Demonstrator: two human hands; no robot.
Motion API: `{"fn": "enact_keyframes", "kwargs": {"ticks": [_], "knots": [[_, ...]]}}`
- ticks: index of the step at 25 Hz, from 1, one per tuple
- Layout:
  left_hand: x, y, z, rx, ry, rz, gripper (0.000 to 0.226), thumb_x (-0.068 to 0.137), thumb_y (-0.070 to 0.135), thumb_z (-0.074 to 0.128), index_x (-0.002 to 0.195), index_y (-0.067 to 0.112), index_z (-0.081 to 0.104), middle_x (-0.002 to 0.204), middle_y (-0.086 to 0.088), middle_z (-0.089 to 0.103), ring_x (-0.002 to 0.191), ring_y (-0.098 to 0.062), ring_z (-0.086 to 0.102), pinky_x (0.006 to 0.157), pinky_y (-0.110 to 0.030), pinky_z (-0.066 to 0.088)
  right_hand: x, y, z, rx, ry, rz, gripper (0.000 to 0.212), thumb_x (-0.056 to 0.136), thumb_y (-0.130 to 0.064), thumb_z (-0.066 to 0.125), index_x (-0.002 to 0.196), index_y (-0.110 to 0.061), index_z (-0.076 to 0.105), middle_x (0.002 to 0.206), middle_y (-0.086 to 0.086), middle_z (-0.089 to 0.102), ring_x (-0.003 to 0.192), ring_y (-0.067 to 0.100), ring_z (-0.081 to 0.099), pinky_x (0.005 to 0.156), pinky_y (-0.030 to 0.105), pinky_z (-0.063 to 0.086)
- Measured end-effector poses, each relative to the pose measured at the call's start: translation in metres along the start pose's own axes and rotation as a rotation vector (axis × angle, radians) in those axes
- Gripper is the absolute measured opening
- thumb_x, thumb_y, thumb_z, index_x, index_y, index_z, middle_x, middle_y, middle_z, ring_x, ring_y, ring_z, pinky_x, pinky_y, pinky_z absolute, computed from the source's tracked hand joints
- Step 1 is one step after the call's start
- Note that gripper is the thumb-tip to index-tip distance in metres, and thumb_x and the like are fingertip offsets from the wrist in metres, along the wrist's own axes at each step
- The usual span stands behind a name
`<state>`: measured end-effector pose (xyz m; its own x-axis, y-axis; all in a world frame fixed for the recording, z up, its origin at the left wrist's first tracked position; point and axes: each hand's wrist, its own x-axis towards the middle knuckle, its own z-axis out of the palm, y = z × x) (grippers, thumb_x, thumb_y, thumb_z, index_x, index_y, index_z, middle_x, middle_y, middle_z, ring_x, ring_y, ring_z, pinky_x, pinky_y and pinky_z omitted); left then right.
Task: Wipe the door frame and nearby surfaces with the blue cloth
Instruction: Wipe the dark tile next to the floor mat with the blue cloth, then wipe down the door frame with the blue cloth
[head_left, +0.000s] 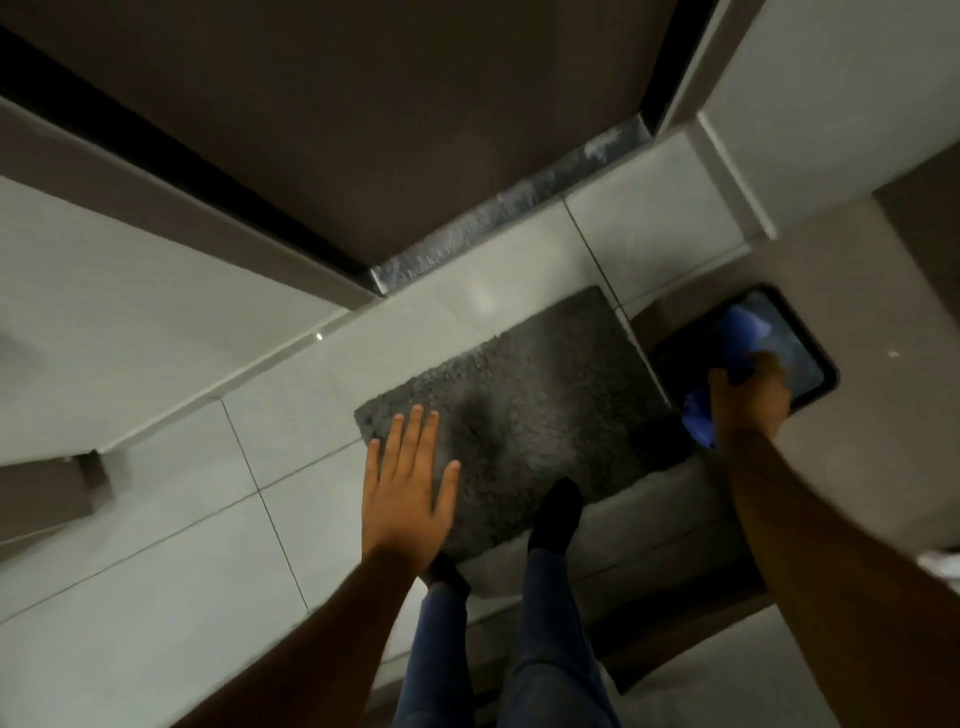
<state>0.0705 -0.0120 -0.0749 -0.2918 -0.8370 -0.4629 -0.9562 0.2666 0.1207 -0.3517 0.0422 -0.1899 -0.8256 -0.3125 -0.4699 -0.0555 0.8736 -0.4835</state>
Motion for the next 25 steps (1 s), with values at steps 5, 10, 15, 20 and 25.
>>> {"fn": "enact_keyframes", "kwargs": {"ticks": [5,10,15,20,25], "knots": [[-0.012,-0.037,-0.123,-0.014,0.155,-0.133,0.07,0.105,0.068,0.004,0.167,0.042,-0.015,0.175,0.017,-0.025,0.166,-0.012,-0.02,0.13,-0.036,-0.026,-0.129,-0.099,-0.033,0.093,-0.165,-0.272,0.02,0.093,-0.035,0.062,0.109,-0.023,0.059,0.101,0.006,0.067,0.095,0.037,0.069,0.087,0.043,0.058],[-0.02,-0.106,-0.301,0.012,0.484,-0.191,0.075,0.106,0.069,0.012,0.173,0.034,0.016,0.181,0.007,0.008,0.167,-0.023,0.005,0.129,-0.037,-0.016,-0.288,-0.266,-0.05,0.194,-0.252,-0.702,0.04,0.08,-0.049,0.073,0.113,-0.031,0.06,0.099,-0.005,0.065,0.09,0.007,0.066,0.065,-0.001,0.046],[-0.05,-0.198,-0.491,0.029,0.916,-0.229,0.069,0.109,0.053,0.033,0.172,0.027,0.025,0.181,0.003,0.017,0.167,-0.024,0.018,0.134,-0.043,-0.002,-0.461,-0.468,-0.074,0.614,0.079,-1.257,0.024,0.072,-0.026,0.079,0.09,-0.036,0.066,0.083,-0.018,0.065,0.072,0.004,0.062,0.07,0.019,0.049],[-0.067,-0.254,-0.676,0.026,1.287,-0.206,0.067,0.108,0.039,0.029,0.173,0.021,0.023,0.182,-0.004,0.019,0.168,-0.026,0.019,0.135,-0.054,0.015,-0.585,-0.651,-0.116,0.803,0.225,-1.629,0.021,0.077,-0.022,0.08,0.091,-0.012,0.067,0.107,0.003,0.065,0.106,0.025,0.056,0.099,0.02,0.041],[-0.062,-0.271,-0.838,0.069,1.568,-0.105,0.065,0.11,0.03,0.033,0.173,0.021,0.017,0.182,-0.004,0.017,0.168,-0.025,0.018,0.134,-0.053,0.018,-0.661,-0.793,-0.139,0.792,0.321,-1.866,0.019,0.083,-0.018,0.078,0.093,-0.008,0.067,0.157,0.01,0.049,0.154,0.028,0.038,0.123,0.036,0.037]]}}
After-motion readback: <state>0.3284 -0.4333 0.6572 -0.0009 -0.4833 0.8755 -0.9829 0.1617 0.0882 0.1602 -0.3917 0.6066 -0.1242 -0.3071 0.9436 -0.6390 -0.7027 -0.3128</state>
